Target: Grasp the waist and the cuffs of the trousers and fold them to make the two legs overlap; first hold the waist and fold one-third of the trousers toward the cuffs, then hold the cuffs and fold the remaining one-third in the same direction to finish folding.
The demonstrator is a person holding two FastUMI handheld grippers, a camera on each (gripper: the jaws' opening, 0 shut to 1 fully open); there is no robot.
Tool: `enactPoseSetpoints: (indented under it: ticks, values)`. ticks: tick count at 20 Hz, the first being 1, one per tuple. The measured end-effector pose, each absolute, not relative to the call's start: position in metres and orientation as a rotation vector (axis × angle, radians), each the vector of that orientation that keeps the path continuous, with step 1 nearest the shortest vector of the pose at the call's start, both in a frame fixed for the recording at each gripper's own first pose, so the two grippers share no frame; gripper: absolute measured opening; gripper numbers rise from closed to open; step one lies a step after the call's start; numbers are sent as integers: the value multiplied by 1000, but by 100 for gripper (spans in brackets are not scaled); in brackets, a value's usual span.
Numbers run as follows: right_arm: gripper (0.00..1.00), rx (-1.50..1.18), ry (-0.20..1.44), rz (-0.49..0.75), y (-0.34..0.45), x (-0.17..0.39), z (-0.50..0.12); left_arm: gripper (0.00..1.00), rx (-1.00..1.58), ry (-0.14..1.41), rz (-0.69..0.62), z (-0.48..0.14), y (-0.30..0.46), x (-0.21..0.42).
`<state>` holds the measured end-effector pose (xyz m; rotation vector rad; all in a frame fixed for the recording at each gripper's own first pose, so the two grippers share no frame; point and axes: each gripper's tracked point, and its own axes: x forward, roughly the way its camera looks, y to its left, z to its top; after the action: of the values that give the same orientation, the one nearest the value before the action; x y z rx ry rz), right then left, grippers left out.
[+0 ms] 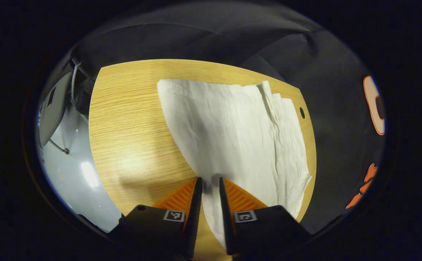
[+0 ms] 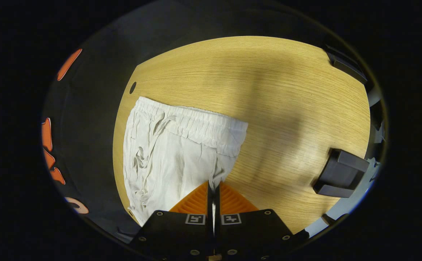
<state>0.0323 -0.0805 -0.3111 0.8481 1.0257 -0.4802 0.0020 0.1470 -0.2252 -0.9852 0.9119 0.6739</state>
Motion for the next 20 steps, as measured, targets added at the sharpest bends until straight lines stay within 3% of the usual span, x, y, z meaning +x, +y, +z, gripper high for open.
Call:
enactPoseSetpoints:
  ticks: [2, 3, 11, 20]
  values:
    - [1, 849, 1025, -476, -80, 33, -311, 9, -1011, 900, 698, -229, 150, 8]
    - [1, 844, 1024, -469, -79, 33, -311, 5, -1007, 899, 695, -229, 150, 8]
    - [1, 873, 1004, -422, -72, 39, -287, 5, -1000, 882, 645, -209, 148, 21]
    - [1, 987, 914, -316, -41, 90, -232, 5, -910, 796, 507, -133, 140, 102]
